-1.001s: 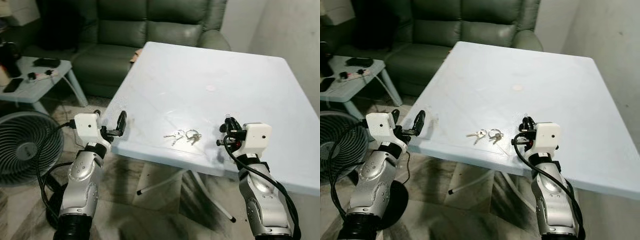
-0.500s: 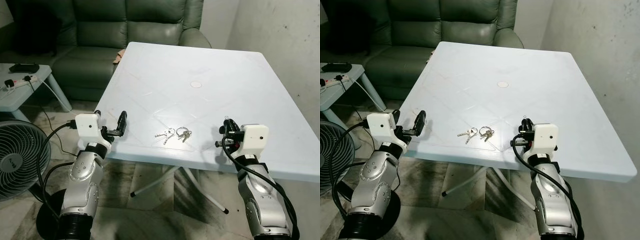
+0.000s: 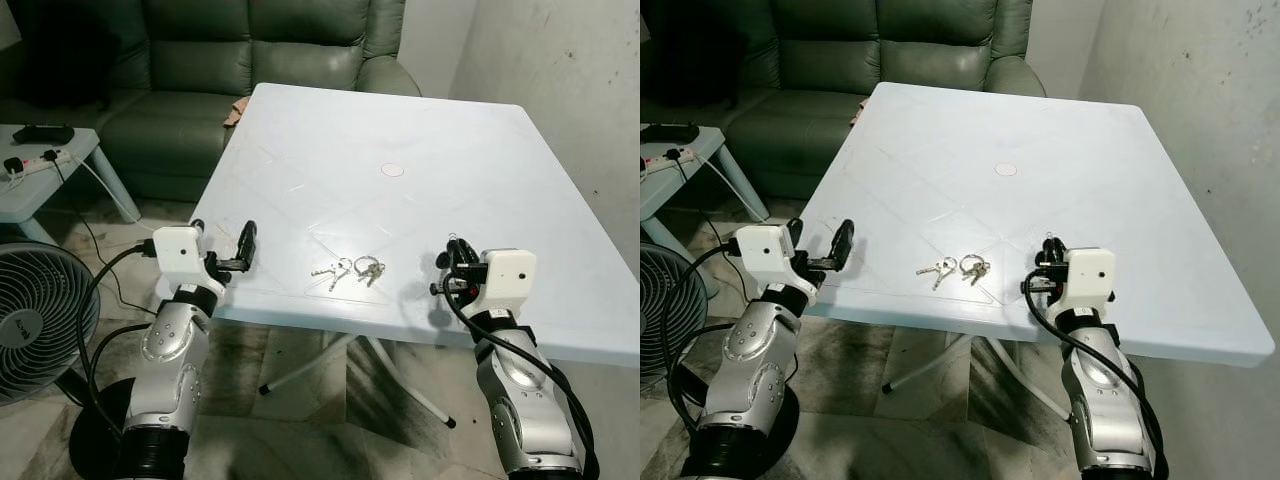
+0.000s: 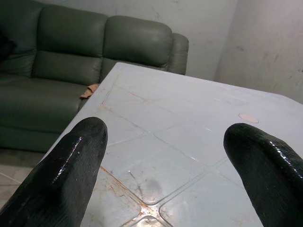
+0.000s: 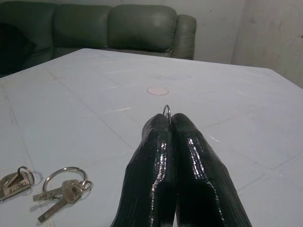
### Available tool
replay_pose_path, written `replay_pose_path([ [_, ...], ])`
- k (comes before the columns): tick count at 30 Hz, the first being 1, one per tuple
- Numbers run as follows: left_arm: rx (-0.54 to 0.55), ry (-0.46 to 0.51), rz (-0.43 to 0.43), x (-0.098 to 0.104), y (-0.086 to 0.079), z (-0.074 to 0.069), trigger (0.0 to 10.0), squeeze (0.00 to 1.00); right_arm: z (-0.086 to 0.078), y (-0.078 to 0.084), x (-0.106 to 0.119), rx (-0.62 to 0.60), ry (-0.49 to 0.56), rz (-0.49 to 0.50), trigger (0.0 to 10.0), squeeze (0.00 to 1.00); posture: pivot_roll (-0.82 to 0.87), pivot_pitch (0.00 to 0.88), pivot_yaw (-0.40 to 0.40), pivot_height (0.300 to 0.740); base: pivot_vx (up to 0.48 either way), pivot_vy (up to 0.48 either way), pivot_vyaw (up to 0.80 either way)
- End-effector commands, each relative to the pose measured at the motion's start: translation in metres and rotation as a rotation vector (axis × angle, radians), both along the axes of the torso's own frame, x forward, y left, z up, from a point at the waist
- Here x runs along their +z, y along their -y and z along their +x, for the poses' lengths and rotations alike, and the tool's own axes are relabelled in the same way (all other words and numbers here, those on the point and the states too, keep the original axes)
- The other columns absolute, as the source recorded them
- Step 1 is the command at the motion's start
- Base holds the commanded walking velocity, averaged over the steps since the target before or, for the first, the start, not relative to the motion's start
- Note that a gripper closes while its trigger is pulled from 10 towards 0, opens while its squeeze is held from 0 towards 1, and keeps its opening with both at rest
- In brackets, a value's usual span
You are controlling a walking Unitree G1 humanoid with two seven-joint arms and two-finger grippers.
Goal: Hang keys on a hook
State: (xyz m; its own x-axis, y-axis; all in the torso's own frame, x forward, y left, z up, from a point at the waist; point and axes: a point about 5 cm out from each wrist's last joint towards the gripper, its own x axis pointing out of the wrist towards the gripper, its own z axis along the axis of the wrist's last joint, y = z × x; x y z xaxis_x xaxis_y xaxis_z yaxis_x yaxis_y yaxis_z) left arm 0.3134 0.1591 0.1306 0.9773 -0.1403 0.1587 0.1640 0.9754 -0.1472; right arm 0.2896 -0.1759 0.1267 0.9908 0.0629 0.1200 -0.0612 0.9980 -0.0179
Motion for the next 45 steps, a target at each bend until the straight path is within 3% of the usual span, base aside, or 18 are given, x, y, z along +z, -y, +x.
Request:
replay_pose_path([
  [1, -0.005, -0.002, 0.010, 0.0010, 0.0007, 0.0016, 10.0, 0.00, 0.0007, -0.0014, 0.0039, 0.009, 0.015, -0.008, 10.0, 0.00, -0.02, 0.000, -0.005, 0.732, 0.000, 0.000, -0.73],
  [26, 0.010, -0.006, 0.006, 0.0021, -0.0006, 0.0018, 10.0, 0.00, 0.0008, -0.0018, 0.0046, 0.012, 0.012, -0.006, 10.0, 0.00, -0.01, 0.000, -0.010, 0.732, 0.000, 0.000, -0.72],
  [33, 0.015, -0.010, 0.003, 0.0024, -0.0016, 0.0023, 10.0, 0.00, 0.0014, -0.0024, 0.0048, 0.007, 0.012, -0.001, 10.0, 0.00, -0.01, 0.000, -0.005, 0.732, 0.000, 0.415, -0.73],
  [45, 0.011, -0.006, 0.003, 0.0046, -0.0003, 0.0035, 10.0, 0.00, 0.0000, -0.0016, 0.0037, -0.011, 0.012, 0.009, 10.0, 0.00, -0.02, 0.000, 0.011, 0.732, 0.000, 0.000, -0.72],
])
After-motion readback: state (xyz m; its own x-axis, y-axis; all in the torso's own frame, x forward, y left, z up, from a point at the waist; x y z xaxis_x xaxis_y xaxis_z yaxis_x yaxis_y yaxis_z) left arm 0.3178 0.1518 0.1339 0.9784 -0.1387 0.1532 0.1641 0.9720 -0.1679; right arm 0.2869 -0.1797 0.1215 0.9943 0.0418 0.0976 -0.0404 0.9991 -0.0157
